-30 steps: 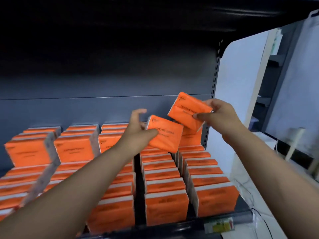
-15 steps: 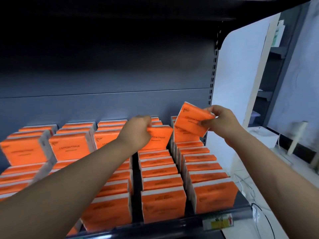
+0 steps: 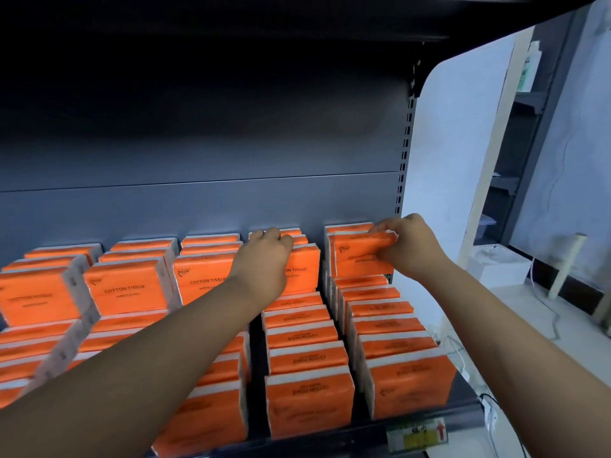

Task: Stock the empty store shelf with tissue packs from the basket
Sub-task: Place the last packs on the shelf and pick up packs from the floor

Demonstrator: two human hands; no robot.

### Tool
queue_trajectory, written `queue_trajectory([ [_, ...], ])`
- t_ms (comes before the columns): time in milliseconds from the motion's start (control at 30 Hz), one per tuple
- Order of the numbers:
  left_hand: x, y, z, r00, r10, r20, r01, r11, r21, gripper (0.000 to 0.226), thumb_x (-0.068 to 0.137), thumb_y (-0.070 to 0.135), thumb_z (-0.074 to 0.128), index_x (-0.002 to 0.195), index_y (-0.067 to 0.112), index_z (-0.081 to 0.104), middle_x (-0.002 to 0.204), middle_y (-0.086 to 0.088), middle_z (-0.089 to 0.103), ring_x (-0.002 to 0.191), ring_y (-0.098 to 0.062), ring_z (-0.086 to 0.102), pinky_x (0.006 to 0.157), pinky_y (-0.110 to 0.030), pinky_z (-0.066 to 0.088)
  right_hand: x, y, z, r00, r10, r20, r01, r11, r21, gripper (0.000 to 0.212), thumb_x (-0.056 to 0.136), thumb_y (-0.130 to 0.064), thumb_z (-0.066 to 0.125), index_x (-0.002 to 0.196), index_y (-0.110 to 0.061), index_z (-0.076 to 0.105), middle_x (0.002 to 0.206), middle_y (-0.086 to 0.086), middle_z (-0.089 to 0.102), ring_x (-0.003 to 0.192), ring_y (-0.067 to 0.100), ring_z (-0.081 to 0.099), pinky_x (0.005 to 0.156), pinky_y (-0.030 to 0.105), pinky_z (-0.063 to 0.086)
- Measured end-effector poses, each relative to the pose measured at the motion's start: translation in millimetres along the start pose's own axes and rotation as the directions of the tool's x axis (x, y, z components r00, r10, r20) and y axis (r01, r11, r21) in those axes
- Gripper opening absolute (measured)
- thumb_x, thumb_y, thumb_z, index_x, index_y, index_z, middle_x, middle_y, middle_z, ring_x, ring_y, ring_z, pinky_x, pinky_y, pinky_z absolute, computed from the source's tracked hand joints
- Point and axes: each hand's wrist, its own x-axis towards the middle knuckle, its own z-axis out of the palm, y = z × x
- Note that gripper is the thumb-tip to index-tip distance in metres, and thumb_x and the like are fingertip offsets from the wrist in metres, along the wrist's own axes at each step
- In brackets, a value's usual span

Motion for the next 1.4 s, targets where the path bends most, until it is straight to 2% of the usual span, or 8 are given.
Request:
queue_trajectory([
  [167,-4,1,5,0.999,-0.041,-0.022,0.040,0.999,-0.022,0.046,0.081,-0.007,0.052,0.123,0.012,0.058,0.119,-0.009,0.054,0.114,-0.032,0.049,0.075,-0.037,0.040,-1,8,12,1.000,0.030,0.009,-0.029,0.995,-0.094,0.045,0.077,-0.002,0.076,0.115,-0.026,0.077,0.115,0.012,0.055,0.105,0.026,0.054,0.082,0.027,0.042],
  [333,-10,3,8,0.998,-0.032,-0.054,0.037,0.996,0.084,0.048,0.087,0.006,0.056,0.133,0.018,0.056,0.126,-0.004,0.056,0.118,-0.030,0.049,0.092,-0.039,0.043,-8,12,22,0.999,0.037,0.010,-0.035,0.991,-0.126,0.048,0.079,-0.009,0.078,0.123,-0.028,0.074,0.122,0.009,0.059,0.112,0.026,0.052,0.082,0.027,0.043],
  [500,-12,4,14,0.996,-0.031,-0.085,0.036,0.998,0.057,0.044,0.099,0.044,0.048,0.133,0.018,0.059,0.129,-0.003,0.060,0.122,-0.030,0.050,0.104,-0.045,0.043,-17,2,19,1.000,0.005,0.003,-0.005,0.992,-0.128,0.046,0.083,-0.012,0.079,0.128,-0.023,0.073,0.127,0.010,0.054,0.118,0.031,0.055,0.100,0.040,0.051],
  [667,-16,8,14,0.988,-0.038,-0.152,0.049,0.997,0.067,0.057,0.100,0.054,0.040,0.144,0.019,0.052,0.147,-0.002,0.053,0.141,-0.030,0.041,0.122,-0.054,0.025,-23,-13,10,0.997,0.025,0.073,-0.011,0.984,-0.180,0.053,0.083,-0.017,0.073,0.135,-0.025,0.066,0.138,0.006,0.052,0.125,0.030,0.054,0.099,0.045,0.054],
  [833,-20,15,7,0.971,-0.069,-0.227,0.071,0.997,0.002,0.061,0.103,0.054,0.034,0.152,0.019,0.044,0.159,-0.003,0.045,0.155,-0.028,0.026,0.127,-0.056,0.002,-30,-37,3,0.999,-0.042,-0.006,0.038,0.955,-0.295,0.057,0.087,-0.031,0.067,0.142,-0.022,0.056,0.142,0.000,0.053,0.135,0.022,0.048,0.097,0.040,0.053],
  [1000,-25,20,3,0.975,-0.056,-0.215,0.050,0.998,-0.035,0.061,0.104,0.053,0.034,0.152,0.017,0.045,0.161,-0.005,0.043,0.157,-0.028,0.023,0.128,-0.056,0.006,-42,-53,0,0.997,-0.077,-0.032,0.062,0.938,-0.340,0.062,0.100,-0.048,0.051,0.155,-0.020,0.043,0.162,0.004,0.041,0.153,0.026,0.029,0.122,0.045,0.033],
  [1200,-31,35,-12,0.978,-0.027,-0.207,0.007,0.995,-0.099,0.067,0.105,0.059,0.020,0.162,0.025,0.027,0.170,0.001,0.028,0.161,-0.022,0.008,0.129,-0.050,0.001,-69,-73,-16,0.992,-0.094,-0.089,0.047,0.902,-0.429,0.068,0.105,-0.062,0.020,0.157,-0.023,0.041,0.163,0.005,0.039,0.157,0.028,0.020,0.126,0.048,0.020],
  [1400,-44,92,-47,0.968,0.061,-0.244,-0.128,0.954,-0.270,0.068,0.104,0.060,0.024,0.162,0.025,0.031,0.169,-0.002,0.032,0.159,-0.026,0.016,0.129,-0.050,0.009,-128,-73,-96,0.982,-0.030,-0.188,-0.056,0.899,-0.435,0.069,0.103,-0.063,0.026,0.155,-0.020,0.044,0.163,0.006,0.039,0.156,0.029,0.023,0.124,0.051,0.026],
])
